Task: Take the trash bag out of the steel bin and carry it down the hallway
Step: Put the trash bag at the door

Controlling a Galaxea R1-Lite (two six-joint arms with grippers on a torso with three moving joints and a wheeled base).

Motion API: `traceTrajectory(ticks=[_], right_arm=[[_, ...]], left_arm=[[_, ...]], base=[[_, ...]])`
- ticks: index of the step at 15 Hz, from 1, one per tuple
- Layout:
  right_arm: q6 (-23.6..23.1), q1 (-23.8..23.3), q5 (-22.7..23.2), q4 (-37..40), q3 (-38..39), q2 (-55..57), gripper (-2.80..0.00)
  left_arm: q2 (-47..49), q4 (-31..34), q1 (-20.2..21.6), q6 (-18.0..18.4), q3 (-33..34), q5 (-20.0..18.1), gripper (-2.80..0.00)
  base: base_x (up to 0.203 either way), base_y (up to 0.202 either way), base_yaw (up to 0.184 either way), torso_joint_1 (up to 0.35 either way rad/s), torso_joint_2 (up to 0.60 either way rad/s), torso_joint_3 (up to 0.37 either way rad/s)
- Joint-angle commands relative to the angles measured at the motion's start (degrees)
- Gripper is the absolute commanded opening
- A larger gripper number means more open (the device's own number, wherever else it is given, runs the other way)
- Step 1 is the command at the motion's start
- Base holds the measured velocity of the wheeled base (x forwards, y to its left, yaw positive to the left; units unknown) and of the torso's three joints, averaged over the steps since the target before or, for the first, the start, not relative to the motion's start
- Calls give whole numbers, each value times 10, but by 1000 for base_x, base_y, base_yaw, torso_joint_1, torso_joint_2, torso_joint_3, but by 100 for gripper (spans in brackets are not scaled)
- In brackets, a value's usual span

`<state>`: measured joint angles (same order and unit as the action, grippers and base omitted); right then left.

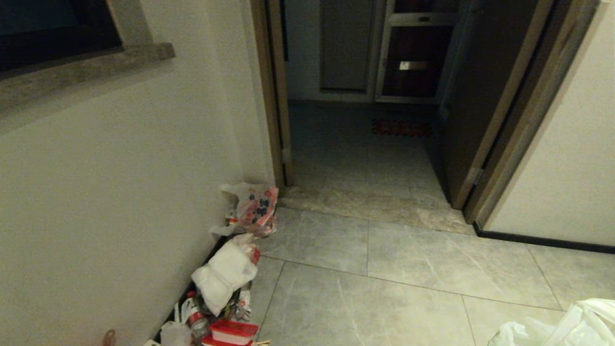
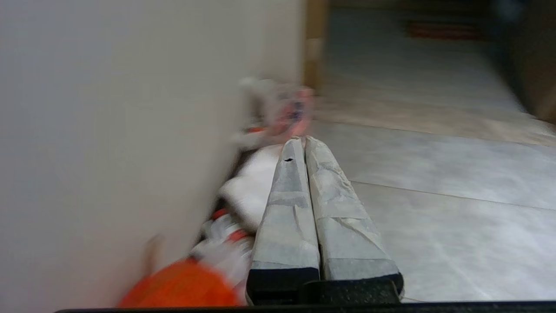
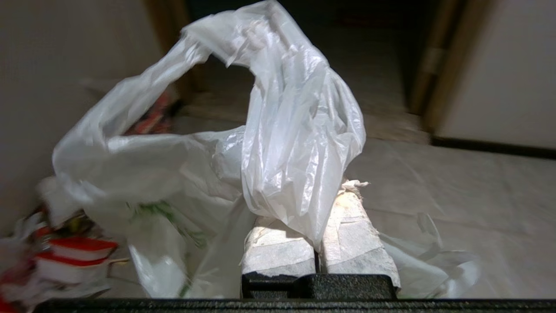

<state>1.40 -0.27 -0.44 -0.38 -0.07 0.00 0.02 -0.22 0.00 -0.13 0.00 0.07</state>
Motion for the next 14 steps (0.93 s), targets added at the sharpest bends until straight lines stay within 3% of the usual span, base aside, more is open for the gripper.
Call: traceTrajectory(ticks=[1,14], right_arm=[[0,0,0,-1,0,1,-280],[0,0,0,0,0,1,-280]], left_arm=[[1,0,0,0,0,0,-280],[1,0,0,0,0,0,-280]], base=[[2,-9,175,2,6,2],[0,-9,171,2,4,3]])
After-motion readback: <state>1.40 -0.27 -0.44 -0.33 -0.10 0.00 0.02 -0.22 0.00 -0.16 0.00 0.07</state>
